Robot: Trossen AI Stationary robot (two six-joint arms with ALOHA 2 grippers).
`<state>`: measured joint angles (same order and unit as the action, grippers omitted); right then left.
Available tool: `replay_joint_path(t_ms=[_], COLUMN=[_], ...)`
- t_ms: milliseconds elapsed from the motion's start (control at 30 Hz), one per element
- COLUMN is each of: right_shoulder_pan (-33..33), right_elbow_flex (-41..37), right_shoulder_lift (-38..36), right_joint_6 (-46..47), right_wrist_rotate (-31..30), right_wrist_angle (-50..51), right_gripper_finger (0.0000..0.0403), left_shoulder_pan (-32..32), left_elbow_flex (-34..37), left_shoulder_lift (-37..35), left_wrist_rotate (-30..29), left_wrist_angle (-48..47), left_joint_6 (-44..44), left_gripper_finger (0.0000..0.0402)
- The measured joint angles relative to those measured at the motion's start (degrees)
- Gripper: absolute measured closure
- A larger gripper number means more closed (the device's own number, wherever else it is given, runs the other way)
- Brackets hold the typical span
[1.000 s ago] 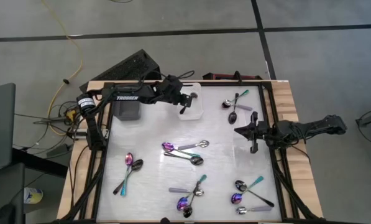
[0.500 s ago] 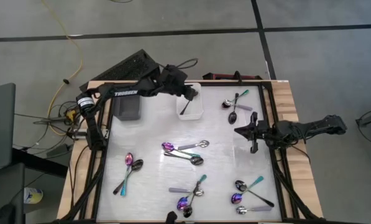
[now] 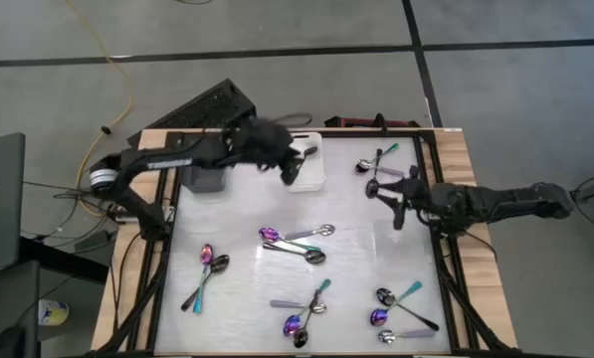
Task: Sort silverware by color (type)
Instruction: Put the violet spoon into the transparent bin
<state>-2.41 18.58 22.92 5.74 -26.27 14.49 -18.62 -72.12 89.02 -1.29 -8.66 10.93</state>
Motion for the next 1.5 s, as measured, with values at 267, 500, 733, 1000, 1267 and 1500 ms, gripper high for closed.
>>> replay_joint_path(t_ms=[267, 500, 733, 1000, 1267, 1500], right_shoulder_pan=[18.23, 36.31, 47.45, 48.81, 49.07, 49.48], right_elbow_flex=[13.02, 23.70, 27.44, 27.44, 29.86, 30.15], right_shoulder_lift=[21.72, 37.50, 48.76, 59.84, 65.88, 69.58], right_joint_6=[4.33, -3.13, -15.10, -27.95, -30.73, -31.74], right_wrist_rotate=[1.95, 9.59, 20.44, 20.39, 16.70, 17.21], right_wrist_angle=[15.04, 26.82, 28.20, 26.82, 23.96, 23.09], right_gripper_finger=[0.0201, 0.0195, 0.0194, 0.0191, 0.0195, 0.0205], left_shoulder_pan=[7.76, 6.51, 3.36, 0.18, -3.07, -3.55], left_elbow_flex=[26.68, 37.09, 37.58, 37.57, 37.58, 37.57], left_shoulder_lift=[-7.33, -7.50, -7.50, -7.50, -7.50, -7.48], left_wrist_rotate=[-2.04, 1.28, 15.39, 21.91, 26.22, 28.60], left_wrist_angle=[36.42, 52.85, 52.76, 52.78, 52.78, 52.78], left_joint_6=[-3.84, -5.95, -6.42, -5.83, -4.09, -2.73], left_gripper_finger=[0.0285, 0.0285, 0.0285, 0.0285, 0.0285, 0.0285])
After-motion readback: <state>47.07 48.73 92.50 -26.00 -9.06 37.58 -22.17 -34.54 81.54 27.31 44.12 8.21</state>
